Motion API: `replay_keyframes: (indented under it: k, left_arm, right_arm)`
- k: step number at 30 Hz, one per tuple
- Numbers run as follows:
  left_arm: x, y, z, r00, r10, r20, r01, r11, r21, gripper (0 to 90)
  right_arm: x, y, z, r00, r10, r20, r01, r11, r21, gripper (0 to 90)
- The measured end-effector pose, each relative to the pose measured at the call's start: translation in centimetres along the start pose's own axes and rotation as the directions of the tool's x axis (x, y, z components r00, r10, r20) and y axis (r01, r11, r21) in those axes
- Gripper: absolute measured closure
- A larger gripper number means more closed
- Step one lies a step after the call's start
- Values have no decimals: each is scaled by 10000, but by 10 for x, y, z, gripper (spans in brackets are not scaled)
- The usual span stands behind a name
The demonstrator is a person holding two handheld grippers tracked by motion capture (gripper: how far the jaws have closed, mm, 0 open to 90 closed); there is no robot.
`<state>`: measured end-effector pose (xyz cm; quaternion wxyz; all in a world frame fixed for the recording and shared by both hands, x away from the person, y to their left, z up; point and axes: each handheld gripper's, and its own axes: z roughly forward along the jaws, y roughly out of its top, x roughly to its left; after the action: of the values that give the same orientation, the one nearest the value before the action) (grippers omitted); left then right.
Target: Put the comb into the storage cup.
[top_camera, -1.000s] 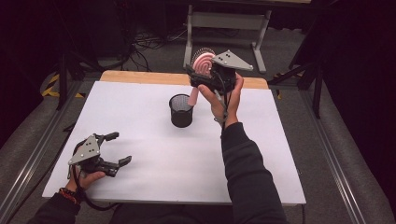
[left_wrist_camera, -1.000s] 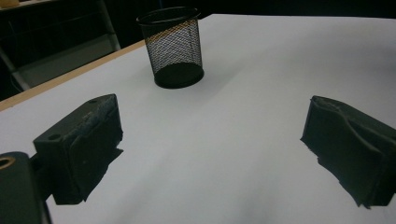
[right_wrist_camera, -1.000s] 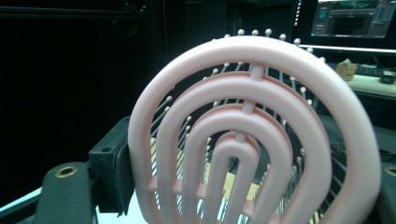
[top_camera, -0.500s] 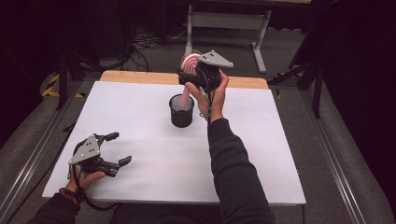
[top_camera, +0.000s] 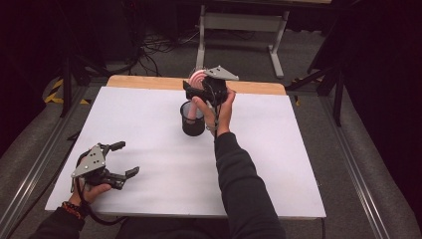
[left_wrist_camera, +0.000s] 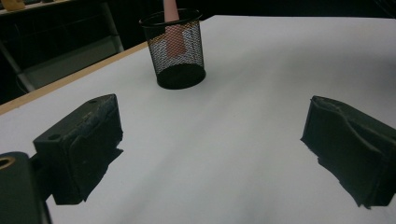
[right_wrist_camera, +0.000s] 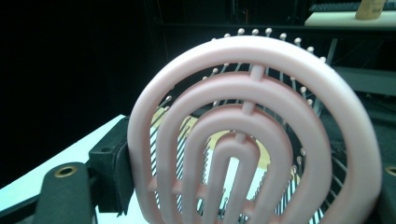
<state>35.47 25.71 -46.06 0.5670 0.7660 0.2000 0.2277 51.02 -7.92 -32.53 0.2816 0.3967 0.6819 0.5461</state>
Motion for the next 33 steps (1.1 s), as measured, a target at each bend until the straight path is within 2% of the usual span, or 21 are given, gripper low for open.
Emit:
replay_keyframes:
  k: [8,13,25,33]
  left_arm:
    - [0,0,1,10000,68,38,-68,10000,26,57]
    - [-1,0,1,9999,86,78,-87,9999,65,58]
    - [-2,0,2,9998,198,2,-199,9997,146,61]
    - [-2,-1,3,9998,192,39,-193,9996,229,61]
  right_arm:
    - [1,-18,8,10000,11,11,-12,9994,357,232]
    - [2,-26,10,10000,74,-8,-74,9992,395,230]
    - [5,-29,10,9998,-196,76,194,9997,178,201]
    - [-4,-31,12,9992,-70,404,64,9999,156,175]
